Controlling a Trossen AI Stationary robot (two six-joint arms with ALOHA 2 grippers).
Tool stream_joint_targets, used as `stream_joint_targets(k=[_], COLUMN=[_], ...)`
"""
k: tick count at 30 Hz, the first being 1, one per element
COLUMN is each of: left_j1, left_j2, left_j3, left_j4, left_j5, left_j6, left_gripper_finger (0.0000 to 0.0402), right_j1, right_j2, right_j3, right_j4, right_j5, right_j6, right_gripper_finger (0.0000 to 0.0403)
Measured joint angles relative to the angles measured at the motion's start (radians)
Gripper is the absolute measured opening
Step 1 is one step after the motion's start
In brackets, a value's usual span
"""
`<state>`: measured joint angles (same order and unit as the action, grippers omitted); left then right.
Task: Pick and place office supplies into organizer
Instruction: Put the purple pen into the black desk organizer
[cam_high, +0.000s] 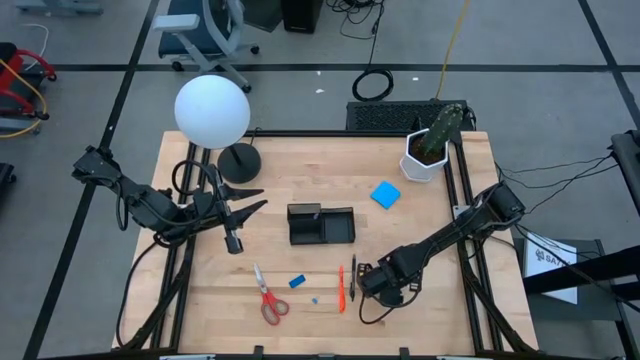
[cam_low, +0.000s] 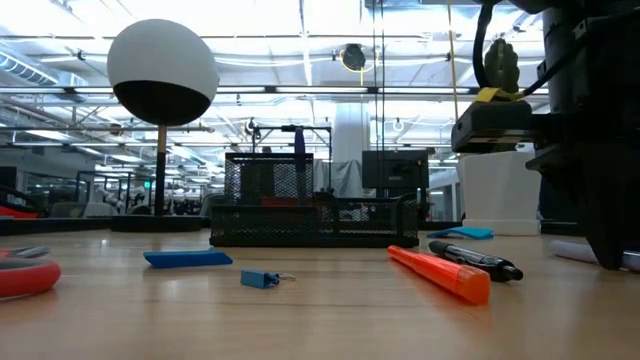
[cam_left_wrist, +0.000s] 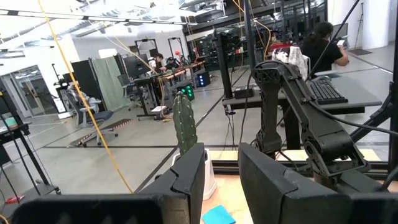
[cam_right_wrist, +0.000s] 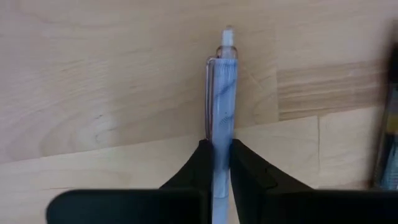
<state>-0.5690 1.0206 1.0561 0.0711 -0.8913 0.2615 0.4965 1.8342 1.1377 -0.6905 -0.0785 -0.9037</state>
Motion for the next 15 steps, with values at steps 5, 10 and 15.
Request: stream_joint_targets(k=[5,10,15], left_j1=[0.0,0.0,0.0], left_j2=[0.0,0.0,0.0], left_j3=[0.0,0.0,0.0], left_j4=[0.0,0.0,0.0], left_j5=[0.0,0.0,0.0], left_j6=[0.0,0.0,0.0], left_gripper_finger=[0.0104,0.0104,0.0104], right_j1=[0.001,0.0,-0.003], right_j2=[-0.039,-0.086,-0.132], right_j3=[-0.004,-0.004,-0.003], right_j4=[0.01,0.008,0.029], right_j5=[0.049,0.083,0.085], right_j6=[0.035,0.071,0.143], right_gripper_finger=[0.0021,0.0021,0.0021])
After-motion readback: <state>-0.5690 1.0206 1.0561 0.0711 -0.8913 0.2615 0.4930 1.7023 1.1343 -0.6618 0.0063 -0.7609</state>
